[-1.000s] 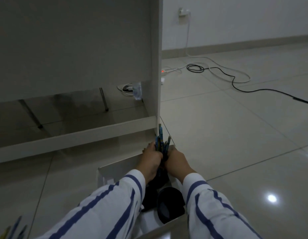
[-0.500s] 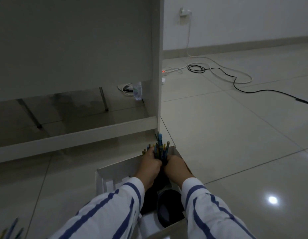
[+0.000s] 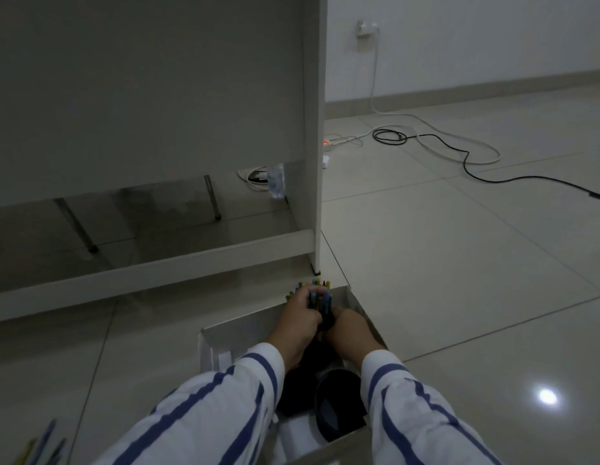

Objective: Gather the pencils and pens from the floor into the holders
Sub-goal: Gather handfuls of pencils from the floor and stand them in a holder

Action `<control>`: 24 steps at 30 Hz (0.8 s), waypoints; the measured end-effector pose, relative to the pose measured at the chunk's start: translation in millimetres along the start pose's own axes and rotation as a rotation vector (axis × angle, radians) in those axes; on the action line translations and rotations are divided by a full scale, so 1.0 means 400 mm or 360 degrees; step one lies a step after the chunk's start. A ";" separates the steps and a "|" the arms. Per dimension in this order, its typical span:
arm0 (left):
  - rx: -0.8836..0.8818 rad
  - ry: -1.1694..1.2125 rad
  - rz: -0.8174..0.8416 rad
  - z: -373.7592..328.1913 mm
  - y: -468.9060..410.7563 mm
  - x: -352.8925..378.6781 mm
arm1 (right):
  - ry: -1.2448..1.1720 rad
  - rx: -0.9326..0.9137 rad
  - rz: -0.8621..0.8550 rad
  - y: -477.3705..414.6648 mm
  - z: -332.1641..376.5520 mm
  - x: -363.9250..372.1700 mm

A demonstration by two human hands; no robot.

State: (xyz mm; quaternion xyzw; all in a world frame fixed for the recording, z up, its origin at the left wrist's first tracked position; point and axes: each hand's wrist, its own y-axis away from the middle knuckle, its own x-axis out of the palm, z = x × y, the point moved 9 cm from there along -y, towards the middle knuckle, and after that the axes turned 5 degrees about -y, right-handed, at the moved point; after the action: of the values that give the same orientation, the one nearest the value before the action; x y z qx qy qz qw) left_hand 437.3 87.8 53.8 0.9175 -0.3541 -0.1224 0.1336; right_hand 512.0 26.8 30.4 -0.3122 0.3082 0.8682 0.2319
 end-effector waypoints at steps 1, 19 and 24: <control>0.0042 0.0002 -0.0017 -0.010 0.004 -0.004 | 0.0000 -0.0016 -0.0014 0.000 0.003 -0.004; 0.0720 -0.1937 0.0013 -0.066 0.070 0.004 | 0.0204 -0.0166 -0.0166 0.039 0.060 -0.017; 0.0609 -0.1730 0.0019 -0.053 0.071 -0.031 | 0.0130 -0.0174 -0.0248 0.034 0.066 -0.020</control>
State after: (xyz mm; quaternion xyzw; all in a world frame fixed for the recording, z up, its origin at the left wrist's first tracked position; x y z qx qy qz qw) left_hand 417.7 79.3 84.8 0.7286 -0.3929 -0.5093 -0.2354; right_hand 498.8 33.3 57.4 -0.3824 0.2443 0.8496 0.2686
